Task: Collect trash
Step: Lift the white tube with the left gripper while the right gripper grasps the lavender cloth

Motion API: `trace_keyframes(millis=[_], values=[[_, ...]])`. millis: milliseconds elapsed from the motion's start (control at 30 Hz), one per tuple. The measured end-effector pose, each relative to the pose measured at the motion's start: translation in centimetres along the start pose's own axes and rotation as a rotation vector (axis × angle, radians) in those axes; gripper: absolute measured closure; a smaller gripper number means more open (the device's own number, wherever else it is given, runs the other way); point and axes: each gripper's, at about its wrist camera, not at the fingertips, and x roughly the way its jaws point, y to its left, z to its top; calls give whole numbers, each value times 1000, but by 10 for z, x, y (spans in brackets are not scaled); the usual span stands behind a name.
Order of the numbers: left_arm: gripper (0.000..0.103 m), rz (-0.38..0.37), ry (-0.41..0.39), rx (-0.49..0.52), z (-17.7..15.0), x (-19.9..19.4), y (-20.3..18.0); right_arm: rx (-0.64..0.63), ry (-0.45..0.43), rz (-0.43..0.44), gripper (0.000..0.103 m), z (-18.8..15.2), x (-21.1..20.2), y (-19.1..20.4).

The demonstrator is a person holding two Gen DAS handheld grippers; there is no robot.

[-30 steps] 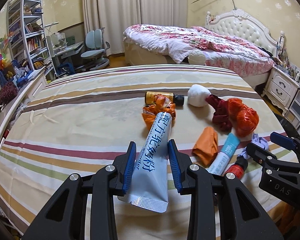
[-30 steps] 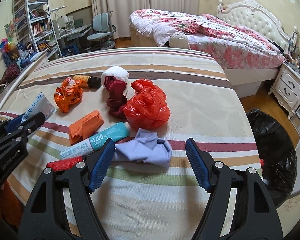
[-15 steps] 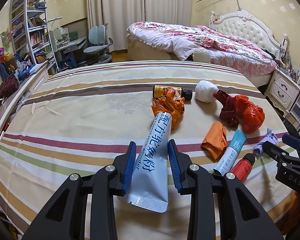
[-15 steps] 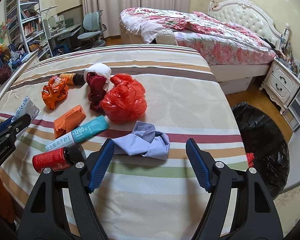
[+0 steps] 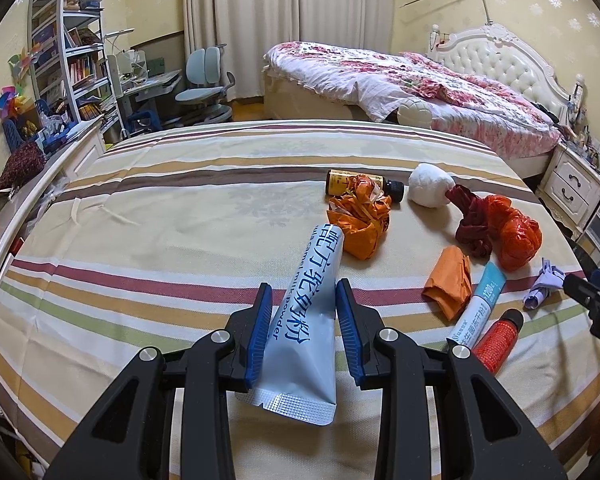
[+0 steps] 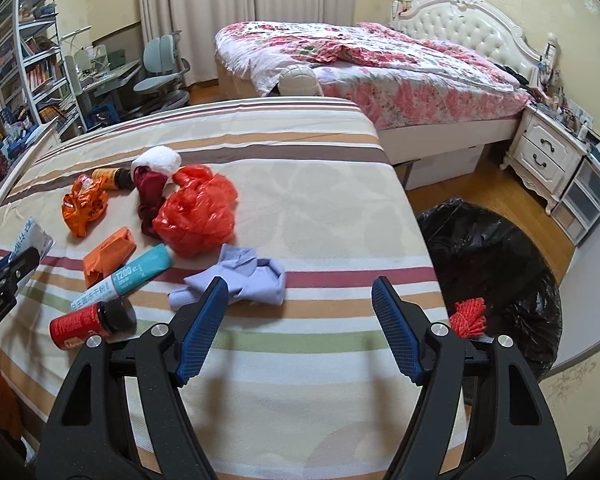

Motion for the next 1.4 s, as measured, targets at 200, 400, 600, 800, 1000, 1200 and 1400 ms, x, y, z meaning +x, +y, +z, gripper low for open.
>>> trace_keyframes(millis=[200, 400, 600, 800, 1000, 1200, 1400], values=[[69, 0, 1, -2, 0, 1, 1, 10, 4, 43, 30, 2, 2, 11], [69, 4, 1, 3, -1, 3, 1, -20, 11, 28, 30, 9, 18, 30], [69, 7, 8, -6, -3, 5, 3, -31, 39, -8, 31, 2, 22, 26], [69, 7, 9, -5, -3, 5, 3, -20, 47, -20, 25, -9, 13, 10], [69, 8, 10, 0, -4, 4, 3, -8, 50, -25, 25, -14, 11, 4], [69, 7, 11, 10, -5, 4, -3, -23, 35, -16, 37, -12, 9, 5], [69, 5, 12, 3, -5, 4, -5, -17, 57, 32, 64, -13, 12, 6]])
